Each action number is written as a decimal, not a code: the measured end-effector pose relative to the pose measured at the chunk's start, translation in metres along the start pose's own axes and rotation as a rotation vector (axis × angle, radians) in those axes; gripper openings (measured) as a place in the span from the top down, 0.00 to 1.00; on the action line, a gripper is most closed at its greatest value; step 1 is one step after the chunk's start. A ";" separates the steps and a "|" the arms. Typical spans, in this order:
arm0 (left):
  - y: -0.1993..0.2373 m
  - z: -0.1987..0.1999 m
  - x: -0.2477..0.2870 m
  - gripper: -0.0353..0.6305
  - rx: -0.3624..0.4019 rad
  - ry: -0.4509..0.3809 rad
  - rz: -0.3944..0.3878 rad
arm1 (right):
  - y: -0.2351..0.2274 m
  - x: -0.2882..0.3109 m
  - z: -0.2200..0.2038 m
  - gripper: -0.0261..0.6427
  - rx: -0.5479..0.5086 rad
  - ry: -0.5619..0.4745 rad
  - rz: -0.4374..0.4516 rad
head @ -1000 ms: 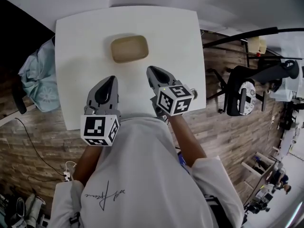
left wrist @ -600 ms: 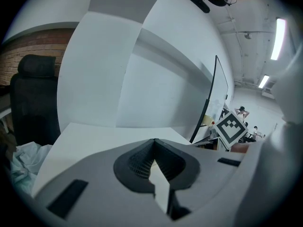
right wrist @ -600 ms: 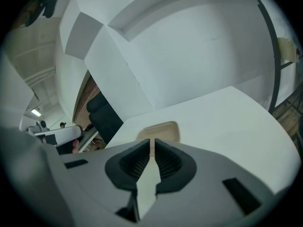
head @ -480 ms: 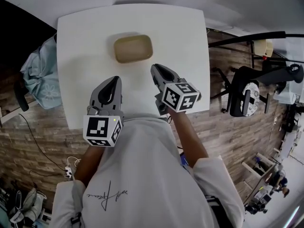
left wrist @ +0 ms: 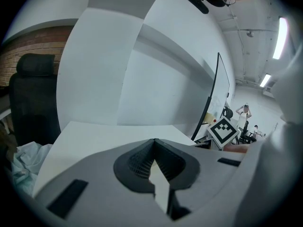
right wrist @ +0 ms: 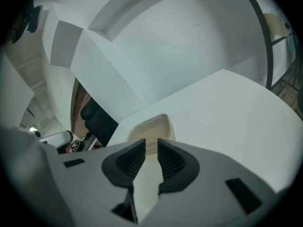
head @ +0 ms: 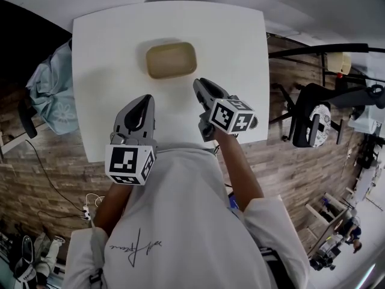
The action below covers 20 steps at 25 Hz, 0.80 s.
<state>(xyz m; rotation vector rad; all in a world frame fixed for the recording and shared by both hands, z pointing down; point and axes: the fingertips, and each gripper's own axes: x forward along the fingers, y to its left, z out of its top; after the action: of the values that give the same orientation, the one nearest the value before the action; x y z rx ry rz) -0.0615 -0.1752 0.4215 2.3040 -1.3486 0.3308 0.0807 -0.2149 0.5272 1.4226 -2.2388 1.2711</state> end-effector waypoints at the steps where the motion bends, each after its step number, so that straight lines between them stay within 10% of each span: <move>1: 0.002 -0.001 0.001 0.94 -0.003 0.003 0.002 | -0.002 0.002 0.000 0.84 0.015 0.000 0.000; 20: 0.008 -0.008 0.013 0.94 -0.016 0.045 0.007 | -0.029 0.026 -0.009 0.78 0.180 0.019 0.013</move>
<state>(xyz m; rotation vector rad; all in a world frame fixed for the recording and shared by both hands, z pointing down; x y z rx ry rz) -0.0625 -0.1842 0.4362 2.2650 -1.3332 0.3707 0.0881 -0.2291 0.5634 1.4497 -2.1716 1.5179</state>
